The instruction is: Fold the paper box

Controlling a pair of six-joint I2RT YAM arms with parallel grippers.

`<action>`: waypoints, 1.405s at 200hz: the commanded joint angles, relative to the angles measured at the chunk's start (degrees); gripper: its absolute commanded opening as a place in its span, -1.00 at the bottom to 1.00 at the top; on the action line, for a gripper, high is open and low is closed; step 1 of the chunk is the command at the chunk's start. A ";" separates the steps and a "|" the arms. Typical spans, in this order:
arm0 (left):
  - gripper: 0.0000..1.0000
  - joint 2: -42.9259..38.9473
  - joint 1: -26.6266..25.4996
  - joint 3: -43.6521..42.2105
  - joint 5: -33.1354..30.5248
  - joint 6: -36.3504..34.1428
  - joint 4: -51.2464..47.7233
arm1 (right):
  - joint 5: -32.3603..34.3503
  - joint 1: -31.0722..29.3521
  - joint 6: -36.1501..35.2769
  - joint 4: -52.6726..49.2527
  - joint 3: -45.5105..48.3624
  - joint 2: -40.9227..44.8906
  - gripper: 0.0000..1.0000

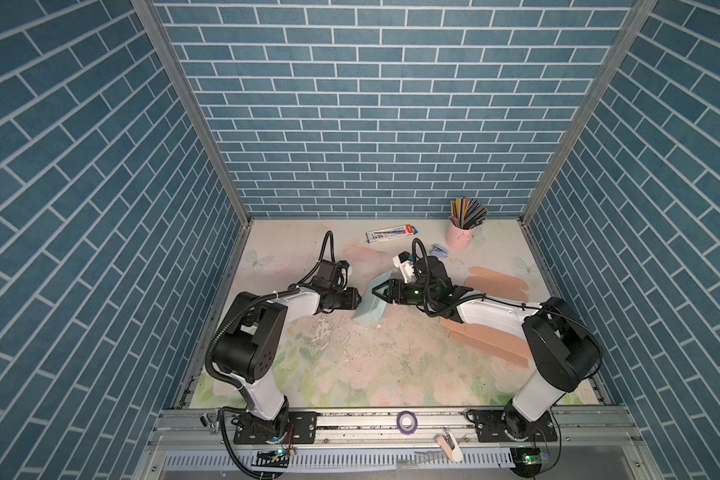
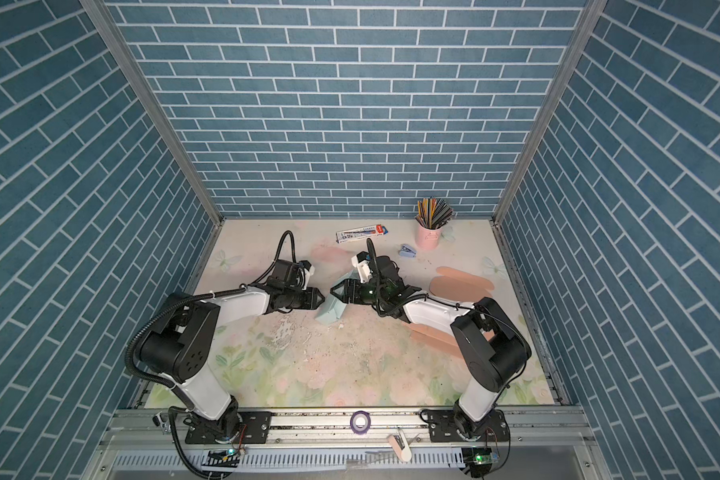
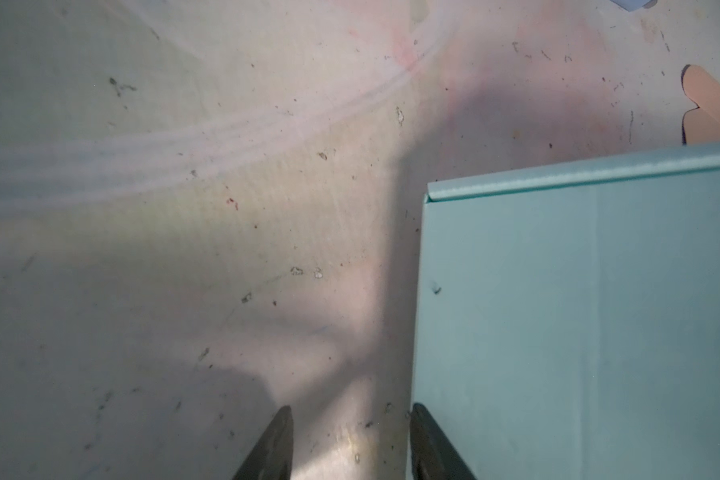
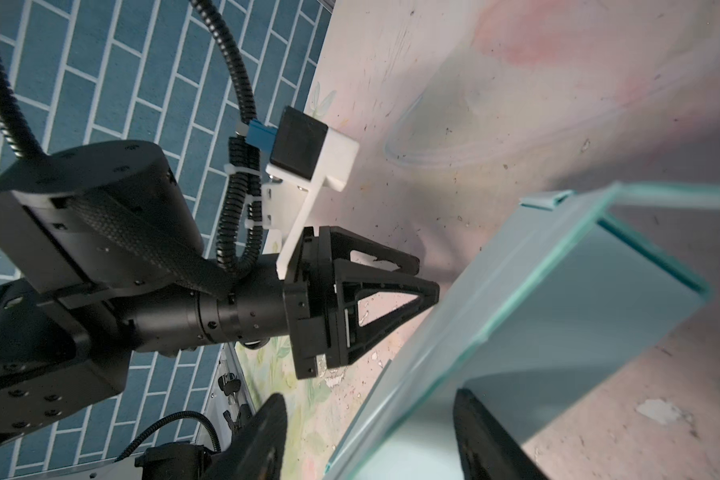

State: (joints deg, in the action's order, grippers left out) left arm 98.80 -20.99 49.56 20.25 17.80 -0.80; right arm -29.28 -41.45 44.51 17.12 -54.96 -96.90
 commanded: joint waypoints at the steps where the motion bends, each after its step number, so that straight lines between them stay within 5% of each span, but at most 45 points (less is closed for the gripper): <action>1: -0.07 0.16 0.94 -1.10 1.21 0.57 0.75 | -1.18 -0.65 -1.62 -1.34 -1.84 -2.00 0.30; 161: 0.03 -6.41 4.06 -1.53 -2.06 -0.75 -3.81 | -0.41 -1.03 -6.08 -2.91 -6.30 0.29 0.30; 244: 0.11 -14.26 4.27 -5.70 -3.83 1.16 -4.60 | 0.73 11.86 -12.12 -11.28 -7.61 0.47 0.23; 281: 0.10 -7.74 9.21 -3.20 4.39 5.24 4.65 | 2.08 14.07 -15.23 -15.26 -14.88 -6.91 0.19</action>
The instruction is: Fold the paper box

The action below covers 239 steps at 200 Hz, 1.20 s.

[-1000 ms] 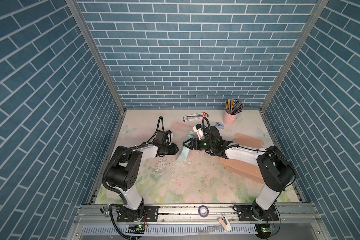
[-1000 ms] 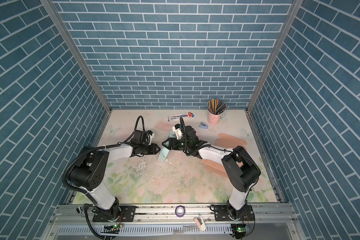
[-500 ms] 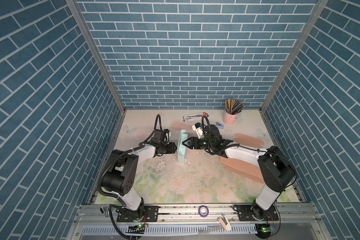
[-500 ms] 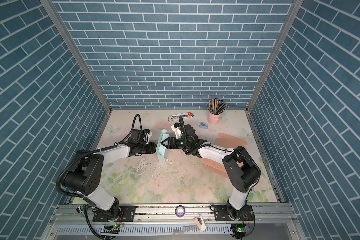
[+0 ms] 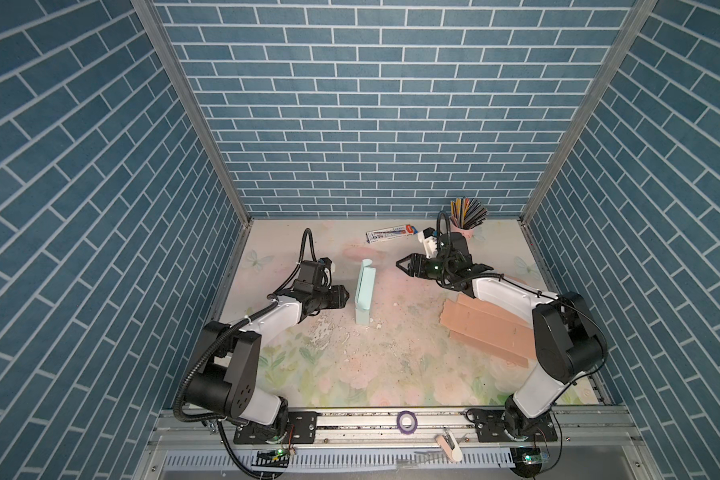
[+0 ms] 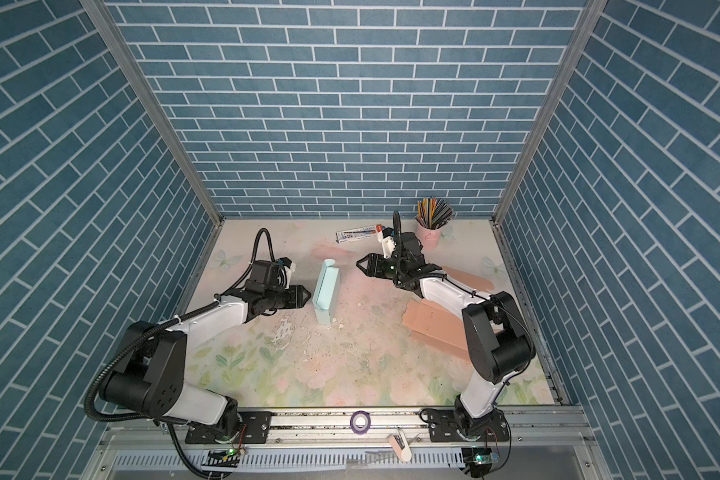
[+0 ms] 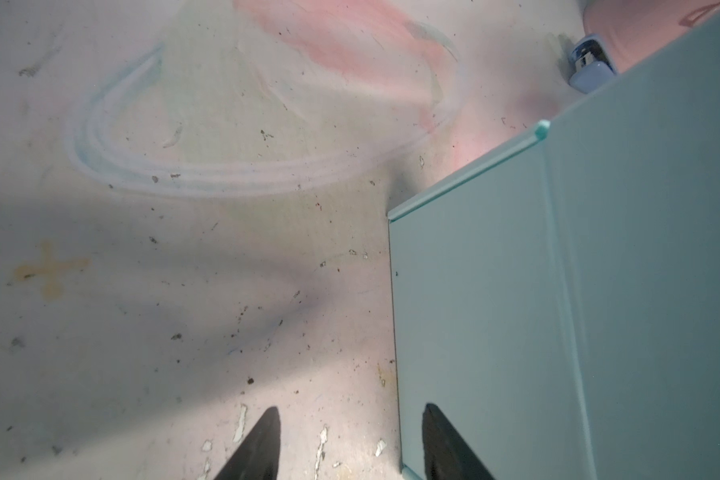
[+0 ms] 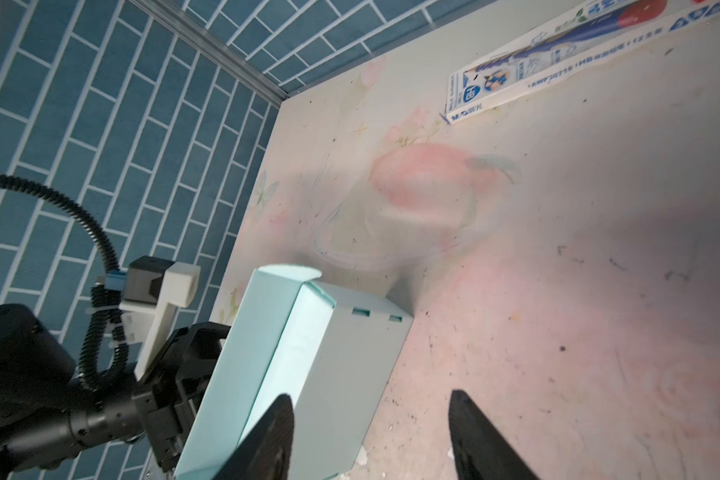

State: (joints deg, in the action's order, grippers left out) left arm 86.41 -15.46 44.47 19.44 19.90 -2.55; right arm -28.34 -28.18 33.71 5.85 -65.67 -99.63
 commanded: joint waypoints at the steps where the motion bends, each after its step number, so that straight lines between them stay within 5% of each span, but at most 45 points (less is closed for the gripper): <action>1: 0.10 4.96 3.77 2.09 5.36 3.18 6.49 | 1.16 0.87 -4.44 -4.04 -4.32 -4.34 0.19; 87: 0.07 24.10 4.13 18.72 13.85 -0.33 6.41 | 6.36 0.14 -7.07 -7.58 2.28 2.68 0.17; 239: 0.06 33.15 -2.12 26.79 20.62 0.38 9.93 | 11.35 -1.53 -7.52 -9.80 12.97 13.70 0.17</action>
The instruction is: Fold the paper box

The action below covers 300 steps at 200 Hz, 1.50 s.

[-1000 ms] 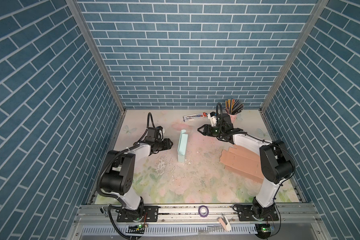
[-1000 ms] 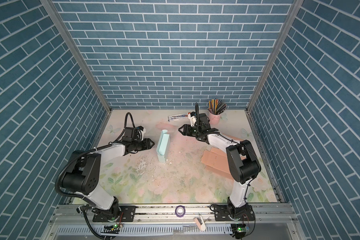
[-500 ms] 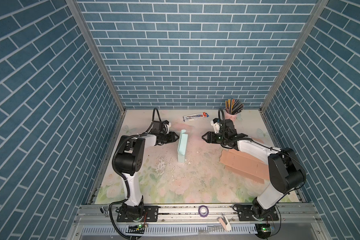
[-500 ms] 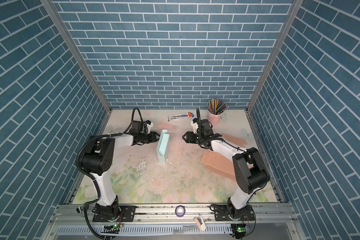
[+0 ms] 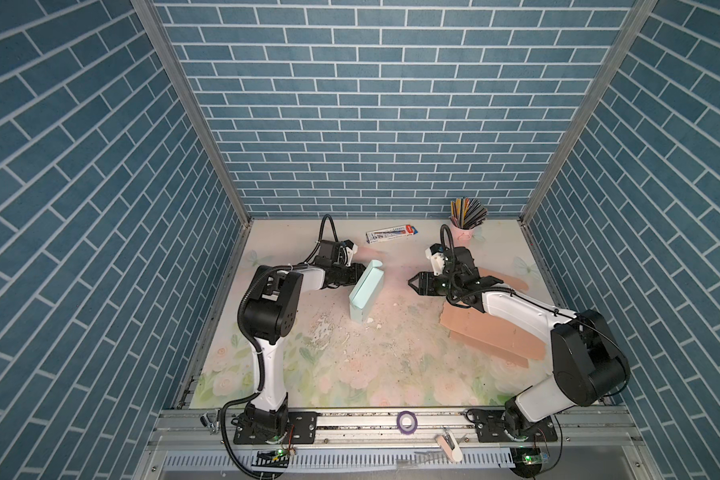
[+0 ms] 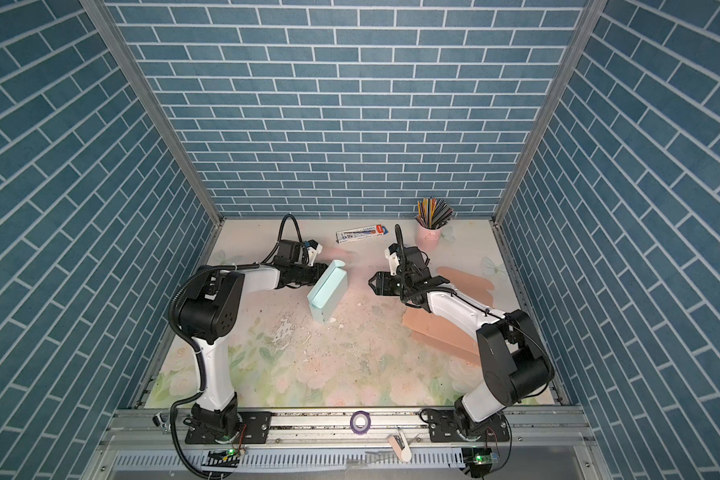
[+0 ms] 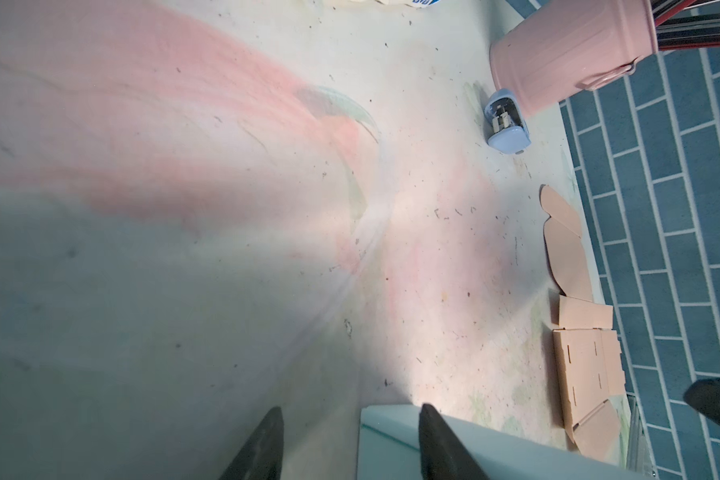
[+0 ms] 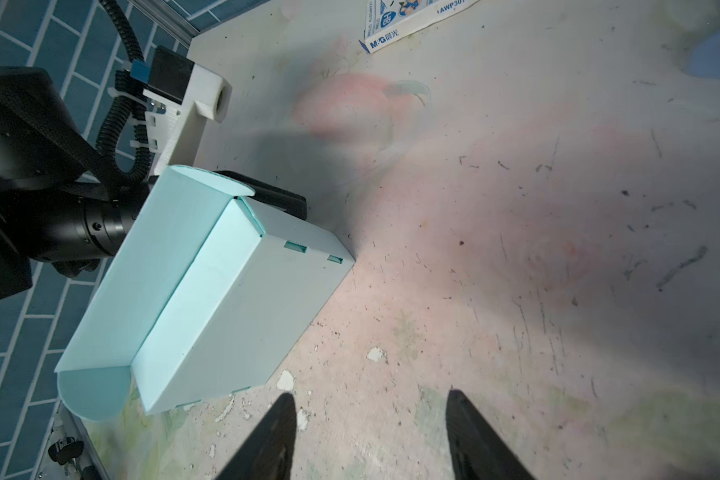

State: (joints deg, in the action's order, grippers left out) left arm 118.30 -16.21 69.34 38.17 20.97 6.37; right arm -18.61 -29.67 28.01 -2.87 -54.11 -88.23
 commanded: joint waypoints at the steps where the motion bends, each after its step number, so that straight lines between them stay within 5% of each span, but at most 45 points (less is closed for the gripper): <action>1: 0.06 1.29 -1.42 1.97 1.94 -0.68 1.01 | 1.68 -0.04 -1.82 -1.12 1.48 2.37 0.17; 111: 0.07 3.98 -4.03 5.94 3.86 -0.47 2.49 | 4.90 -0.04 -3.66 -1.76 4.19 5.72 0.18; 185: 0.07 3.12 -0.78 10.71 0.12 -0.93 -3.63 | -3.57 -0.63 -14.54 6.72 3.96 6.71 0.19; 246: 0.28 -10.69 0.12 8.33 -19.08 -3.14 -20.72 | -8.61 -1.00 -25.33 -5.11 -9.19 0.34 0.21; 300: 0.32 -31.91 -3.69 -4.38 -33.95 -3.89 -30.80 | -7.30 -0.99 -30.07 -12.17 -18.14 -5.99 0.21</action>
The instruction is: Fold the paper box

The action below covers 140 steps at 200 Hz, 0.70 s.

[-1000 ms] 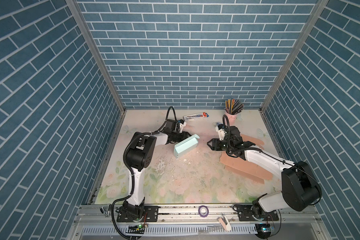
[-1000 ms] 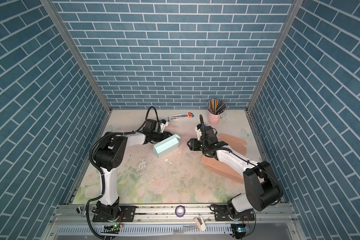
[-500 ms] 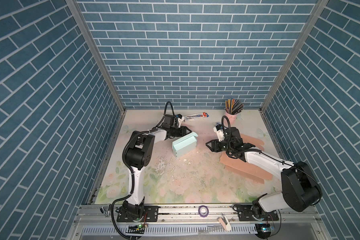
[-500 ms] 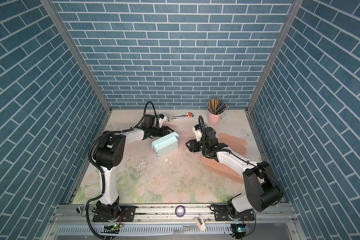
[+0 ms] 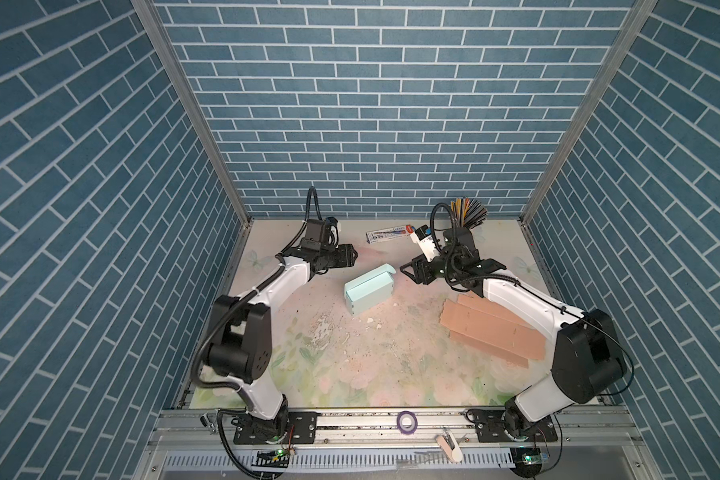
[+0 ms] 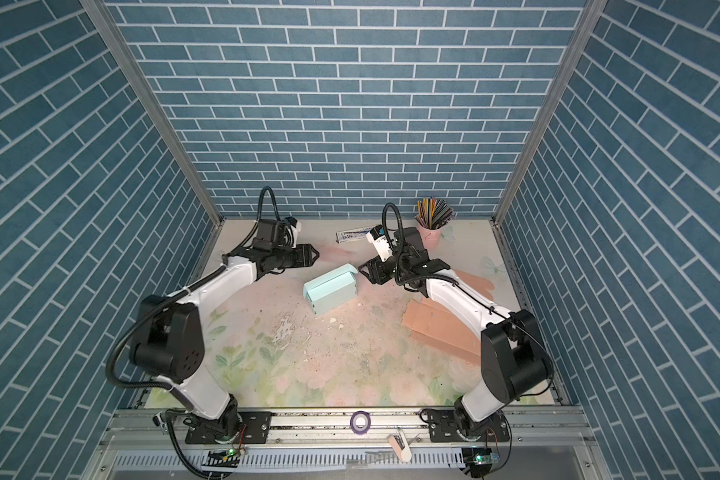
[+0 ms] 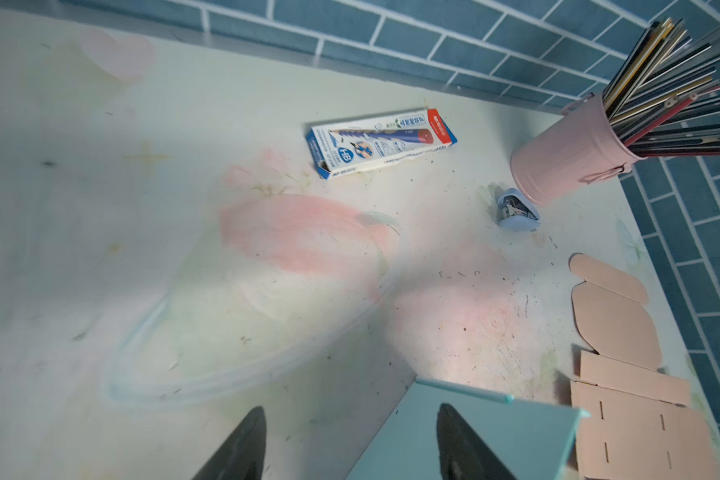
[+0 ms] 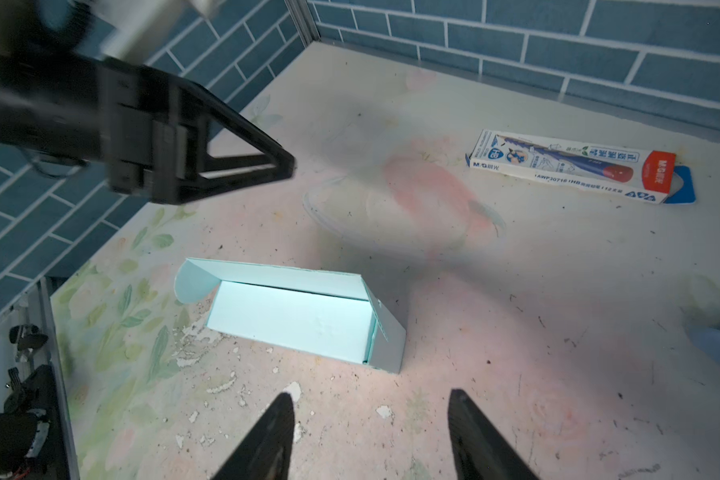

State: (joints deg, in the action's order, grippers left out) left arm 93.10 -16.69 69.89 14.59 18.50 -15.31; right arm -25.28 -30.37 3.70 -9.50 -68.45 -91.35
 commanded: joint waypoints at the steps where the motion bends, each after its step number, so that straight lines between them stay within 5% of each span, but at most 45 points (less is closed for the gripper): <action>1: 0.32 -7.06 -3.46 -5.11 -10.68 -1.48 -9.39 | -0.60 -0.30 -5.79 -5.67 -4.02 -3.04 0.21; 54: 0.25 -20.54 -11.87 -13.92 -13.80 1.70 -14.99 | -2.14 -0.87 -9.60 -12.78 -12.50 -9.78 0.19; 140: 0.20 -21.71 -12.14 -17.41 -8.34 4.01 -8.87 | 2.16 -3.37 -12.42 -21.06 -23.24 -18.47 0.16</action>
State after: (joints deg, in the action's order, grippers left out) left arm 71.00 -28.69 53.45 5.63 21.34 -26.30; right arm -24.99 -33.01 -4.25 -26.20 -88.97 -107.92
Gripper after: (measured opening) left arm 0.605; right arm 0.585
